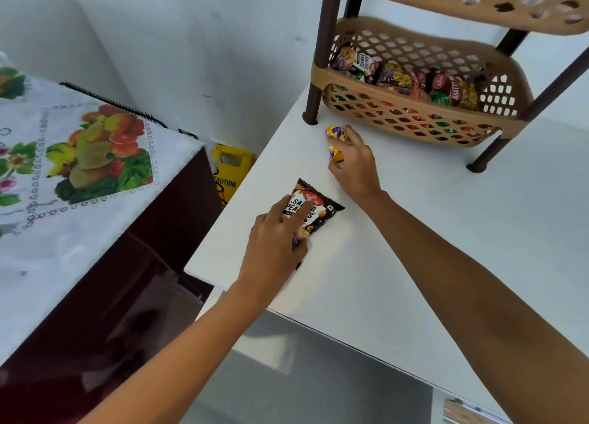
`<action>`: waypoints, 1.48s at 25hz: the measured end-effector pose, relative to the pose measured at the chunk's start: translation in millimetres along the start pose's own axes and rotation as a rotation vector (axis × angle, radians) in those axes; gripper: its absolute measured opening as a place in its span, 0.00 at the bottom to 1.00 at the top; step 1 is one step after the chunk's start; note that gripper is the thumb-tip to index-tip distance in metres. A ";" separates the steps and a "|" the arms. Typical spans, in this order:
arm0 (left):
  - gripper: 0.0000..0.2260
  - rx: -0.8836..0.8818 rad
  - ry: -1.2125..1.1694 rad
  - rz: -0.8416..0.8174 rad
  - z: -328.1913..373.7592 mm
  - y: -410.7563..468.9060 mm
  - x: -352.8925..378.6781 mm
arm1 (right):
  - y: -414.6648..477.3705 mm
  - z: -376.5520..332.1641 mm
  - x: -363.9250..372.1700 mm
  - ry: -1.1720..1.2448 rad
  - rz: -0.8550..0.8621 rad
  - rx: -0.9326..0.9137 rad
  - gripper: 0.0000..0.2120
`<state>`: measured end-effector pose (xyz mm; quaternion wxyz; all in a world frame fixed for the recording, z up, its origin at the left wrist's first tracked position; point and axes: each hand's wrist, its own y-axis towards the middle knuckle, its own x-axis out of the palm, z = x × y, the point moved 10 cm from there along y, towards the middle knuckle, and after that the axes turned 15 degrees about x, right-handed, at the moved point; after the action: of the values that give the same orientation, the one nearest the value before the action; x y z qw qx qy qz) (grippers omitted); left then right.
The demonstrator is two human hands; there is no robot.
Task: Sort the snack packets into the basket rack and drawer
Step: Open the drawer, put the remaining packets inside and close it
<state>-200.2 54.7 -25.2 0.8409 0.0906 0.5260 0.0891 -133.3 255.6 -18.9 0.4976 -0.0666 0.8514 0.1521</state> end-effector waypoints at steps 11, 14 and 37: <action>0.24 0.073 -0.064 0.134 22.2 -36.3 -39.8 | -129.3 17.9 -100.4 0.173 0.209 -0.033 0.22; 0.25 0.165 -0.102 0.151 43.0 -66.5 -54.3 | -190.5 11.8 -126.6 0.205 0.260 -0.079 0.21; 0.26 0.641 0.168 -0.635 22.1 -169.6 206.1 | -369.7 52.6 -178.9 0.156 0.395 0.147 0.19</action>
<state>-82.3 -60.2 -236.5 0.7108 0.1730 0.5950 -0.3330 96.8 -83.3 41.0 0.3944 0.1262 0.8926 0.1784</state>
